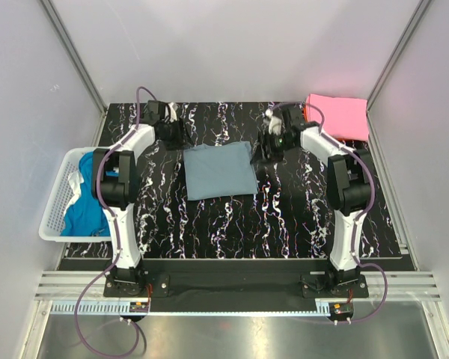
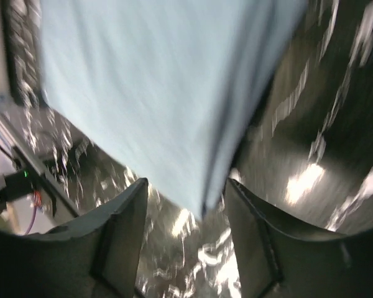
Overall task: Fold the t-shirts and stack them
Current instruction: Fold the tshirt
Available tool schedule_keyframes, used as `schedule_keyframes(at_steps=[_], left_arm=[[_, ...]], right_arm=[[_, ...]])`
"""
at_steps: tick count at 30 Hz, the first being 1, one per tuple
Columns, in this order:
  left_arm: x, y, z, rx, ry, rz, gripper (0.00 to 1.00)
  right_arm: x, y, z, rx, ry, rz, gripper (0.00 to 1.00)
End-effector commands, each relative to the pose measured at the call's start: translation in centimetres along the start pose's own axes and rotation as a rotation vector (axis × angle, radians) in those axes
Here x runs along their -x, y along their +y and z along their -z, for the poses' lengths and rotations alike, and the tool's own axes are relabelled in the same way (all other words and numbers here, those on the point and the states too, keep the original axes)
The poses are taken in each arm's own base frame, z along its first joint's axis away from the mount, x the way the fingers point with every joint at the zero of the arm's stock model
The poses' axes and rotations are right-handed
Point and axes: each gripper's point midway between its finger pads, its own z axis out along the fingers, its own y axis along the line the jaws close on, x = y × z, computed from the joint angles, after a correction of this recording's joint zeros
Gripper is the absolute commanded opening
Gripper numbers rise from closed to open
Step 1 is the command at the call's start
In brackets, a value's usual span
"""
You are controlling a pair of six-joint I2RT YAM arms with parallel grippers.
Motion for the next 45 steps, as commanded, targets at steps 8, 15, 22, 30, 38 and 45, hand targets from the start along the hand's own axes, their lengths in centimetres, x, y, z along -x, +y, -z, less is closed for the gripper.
schedule_keyframes(at_steps=[8,15,22,30,38,45], left_arm=[[1.2,-1.6,-0.6,-0.136,-0.008,-0.078,0.52],[0.5,-0.6,-1.3,-0.123,0.015,-0.158,0.52],[1.0,-0.6,-2.3,-0.147,0.025,-0.180,0.53],[3.2,-1.8,-1.9,-0.171,-0.022,-0.135,0.53],[4.8,0.6,-2.9,-0.097,-0.040,-0.049,0.47],[3.4,1.1,-4.8,-0.143,0.022,-0.016,0.27]], right_arm=[[9.2,-0.3,-1.7,0.044,-0.107,0.236,0.62],[12.0,-0.7,-3.2,0.074,-0.171,0.331,0.62],[12.7,-1.6,-4.8,0.096,-0.163,0.342,0.59],[13.2,-2.1,-5.6,0.104,-0.180,0.347,0.48],[13.0,-1.7,-6.6,0.167,-0.182,0.326,0.40],[13.1,-1.7,-6.9,0.182,-0.193,0.321,0.12]])
